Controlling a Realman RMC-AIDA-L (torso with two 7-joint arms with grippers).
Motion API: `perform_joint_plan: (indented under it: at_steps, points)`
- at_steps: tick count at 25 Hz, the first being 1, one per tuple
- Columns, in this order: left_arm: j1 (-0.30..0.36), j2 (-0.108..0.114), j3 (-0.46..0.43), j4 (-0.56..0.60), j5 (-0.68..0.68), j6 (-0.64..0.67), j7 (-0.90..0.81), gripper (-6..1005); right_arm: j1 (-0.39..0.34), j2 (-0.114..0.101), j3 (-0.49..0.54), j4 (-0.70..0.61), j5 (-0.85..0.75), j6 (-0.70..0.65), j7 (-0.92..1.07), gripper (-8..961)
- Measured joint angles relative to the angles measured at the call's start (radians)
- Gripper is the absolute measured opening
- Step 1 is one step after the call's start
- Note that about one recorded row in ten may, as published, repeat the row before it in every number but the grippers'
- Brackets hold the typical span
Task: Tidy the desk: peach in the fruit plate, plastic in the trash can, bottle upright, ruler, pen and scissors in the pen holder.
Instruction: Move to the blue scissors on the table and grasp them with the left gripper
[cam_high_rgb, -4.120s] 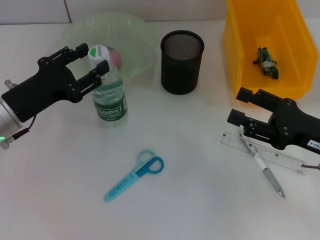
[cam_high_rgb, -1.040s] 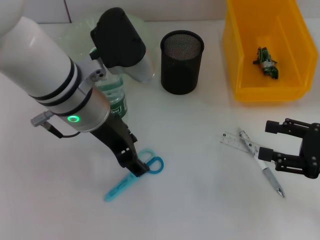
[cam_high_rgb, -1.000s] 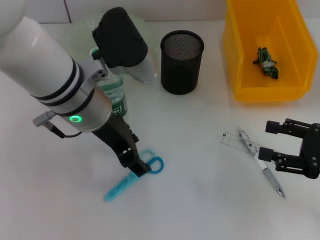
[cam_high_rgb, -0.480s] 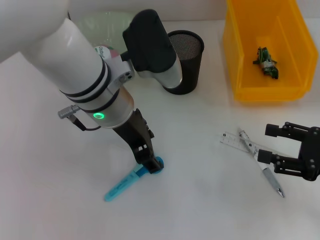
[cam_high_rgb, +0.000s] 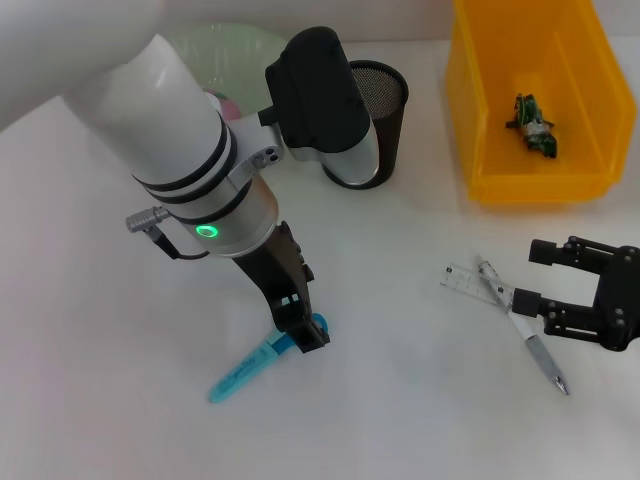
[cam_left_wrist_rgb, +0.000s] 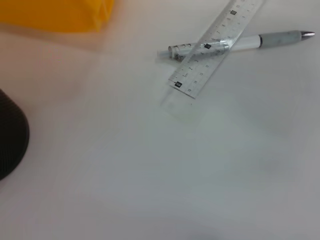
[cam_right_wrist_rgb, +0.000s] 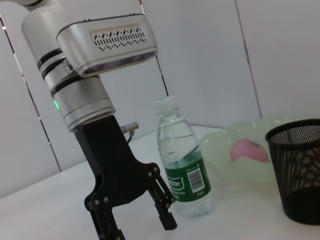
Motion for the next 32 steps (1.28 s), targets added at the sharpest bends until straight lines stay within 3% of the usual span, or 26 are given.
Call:
perform_joint_plan:
  at_steps: [32]
  points:
    - [0.009, 0.000, 0.098, -0.015, 0.027, -0.076, 0.010, 770, 0.033, 0.000, -0.002, 0.002, 0.002, 0.028, 0.000, 766]
